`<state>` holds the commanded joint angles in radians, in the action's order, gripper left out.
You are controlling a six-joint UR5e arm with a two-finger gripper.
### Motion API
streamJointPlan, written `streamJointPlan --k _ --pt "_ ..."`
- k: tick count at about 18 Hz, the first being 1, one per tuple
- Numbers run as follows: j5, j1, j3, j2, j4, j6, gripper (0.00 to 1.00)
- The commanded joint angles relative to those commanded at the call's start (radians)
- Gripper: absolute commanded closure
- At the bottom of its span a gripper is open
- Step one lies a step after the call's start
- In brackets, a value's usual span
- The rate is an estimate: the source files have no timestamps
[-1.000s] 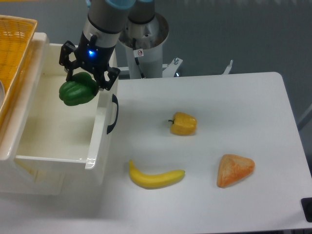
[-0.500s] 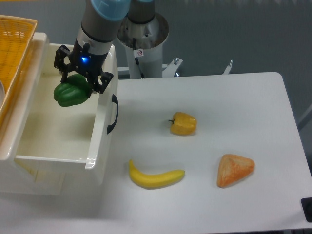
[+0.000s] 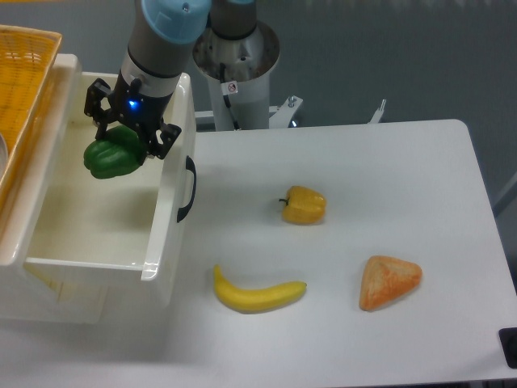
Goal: Place the green pepper in the upper white drawer
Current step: 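Lower the green pepper into the open white drawer, then open the gripper to release the pepper inside the drawer, then raise the open gripper up out of the drawer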
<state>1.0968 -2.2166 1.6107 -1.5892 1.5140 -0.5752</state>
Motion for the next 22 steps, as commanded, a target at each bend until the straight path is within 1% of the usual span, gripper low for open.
streamJointPlan --k 1,2,3,4,6,7,9,11,19,22 --pt "0.000 0.000 0.000 0.000 -0.002 -0.002 0.32" --pt "0.000 0.000 0.002 -0.002 -0.002 -0.002 0.32" --pt "0.002 0.009 0.002 -0.003 -0.002 -0.003 0.28" --pt "0.003 0.015 0.002 -0.003 -0.003 -0.006 0.22" --pt "0.003 0.017 0.002 -0.005 -0.006 -0.006 0.19" --pt "0.002 0.017 0.002 -0.005 -0.008 -0.008 0.11" --pt "0.002 0.017 0.000 -0.005 -0.008 -0.009 0.08" --pt "0.002 0.018 0.000 -0.003 -0.008 -0.011 0.01" --pt "0.003 0.018 -0.005 -0.006 -0.011 -0.012 0.00" --pt "0.005 0.002 -0.018 -0.006 -0.009 -0.012 0.00"
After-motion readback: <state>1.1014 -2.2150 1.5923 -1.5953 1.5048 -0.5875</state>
